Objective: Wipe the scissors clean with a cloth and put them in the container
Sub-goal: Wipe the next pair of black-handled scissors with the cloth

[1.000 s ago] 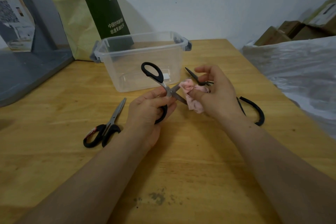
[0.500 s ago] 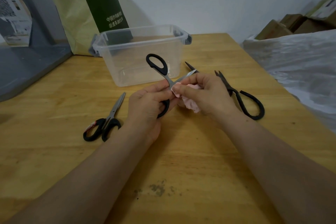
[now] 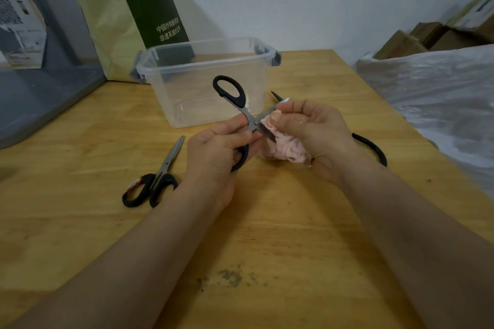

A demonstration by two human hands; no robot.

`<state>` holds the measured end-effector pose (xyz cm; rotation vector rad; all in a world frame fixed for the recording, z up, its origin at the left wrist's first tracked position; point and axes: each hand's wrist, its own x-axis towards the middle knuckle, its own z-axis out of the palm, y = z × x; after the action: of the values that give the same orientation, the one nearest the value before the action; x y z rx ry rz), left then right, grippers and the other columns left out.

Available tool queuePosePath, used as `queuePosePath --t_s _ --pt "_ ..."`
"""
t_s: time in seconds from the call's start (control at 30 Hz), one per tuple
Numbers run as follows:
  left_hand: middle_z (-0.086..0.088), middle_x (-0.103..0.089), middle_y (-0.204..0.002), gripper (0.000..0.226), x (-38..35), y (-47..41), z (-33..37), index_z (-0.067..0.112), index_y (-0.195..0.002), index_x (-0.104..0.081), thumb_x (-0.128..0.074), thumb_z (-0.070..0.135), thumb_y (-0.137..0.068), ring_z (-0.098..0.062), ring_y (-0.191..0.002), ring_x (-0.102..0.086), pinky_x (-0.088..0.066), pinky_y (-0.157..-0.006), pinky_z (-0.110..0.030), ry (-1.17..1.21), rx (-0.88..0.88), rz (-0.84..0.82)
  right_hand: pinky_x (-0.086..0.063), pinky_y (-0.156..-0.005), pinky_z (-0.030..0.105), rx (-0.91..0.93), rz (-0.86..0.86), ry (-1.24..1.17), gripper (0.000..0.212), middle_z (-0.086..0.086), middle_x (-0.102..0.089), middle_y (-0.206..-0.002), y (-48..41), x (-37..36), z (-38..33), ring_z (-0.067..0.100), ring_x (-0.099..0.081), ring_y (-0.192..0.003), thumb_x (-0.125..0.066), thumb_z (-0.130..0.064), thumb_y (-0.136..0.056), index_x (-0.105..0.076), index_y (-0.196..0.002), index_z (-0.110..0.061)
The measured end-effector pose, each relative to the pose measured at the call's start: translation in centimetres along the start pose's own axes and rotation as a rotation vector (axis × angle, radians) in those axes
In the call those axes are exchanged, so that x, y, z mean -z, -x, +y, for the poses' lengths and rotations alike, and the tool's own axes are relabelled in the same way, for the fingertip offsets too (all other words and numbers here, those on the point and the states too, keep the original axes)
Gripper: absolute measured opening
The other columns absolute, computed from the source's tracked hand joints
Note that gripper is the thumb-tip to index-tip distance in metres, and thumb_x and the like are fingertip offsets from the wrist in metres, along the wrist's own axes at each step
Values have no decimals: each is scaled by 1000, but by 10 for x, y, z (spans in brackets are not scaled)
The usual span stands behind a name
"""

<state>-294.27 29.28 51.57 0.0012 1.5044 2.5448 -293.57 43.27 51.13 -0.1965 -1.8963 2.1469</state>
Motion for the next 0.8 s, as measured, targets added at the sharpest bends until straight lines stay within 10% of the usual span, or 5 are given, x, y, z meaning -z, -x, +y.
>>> queuePosePath --t_s 0.27,0.43,0.8 --pt "-7 -75 -83 25 1 1 0 4 -93 -66 -54 -15 -82 -22 -85 -72 -58 -79 -32 -30 -33 -9 -55 -54 25 37 41 217 15 11 -70 -72 6 -7 2 12 -66 -57 -75 -19 -78 -70 -79 -4" --pt "-11 -74 -91 25 1 1 -5 7 -90 -67 -56 -13 -81 -23 -90 -71 -58 -80 -32 -63 -26 -2 -55 -71 46 7 -34 267 16 21 -71 -81 12 -12 1 37 -66 -77 -68 -24 -85 -74 -73 -14" --pt "-16 -73 -87 20 4 -1 2 -2 -98 -66 -57 -12 -83 -28 -87 -71 -60 -74 -35 31 12 67 -59 -75 30 -71 -103 129 11 16 -72 -82 6 -5 -1 20 -69 -75 -73 -2 -76 -71 -87 0"
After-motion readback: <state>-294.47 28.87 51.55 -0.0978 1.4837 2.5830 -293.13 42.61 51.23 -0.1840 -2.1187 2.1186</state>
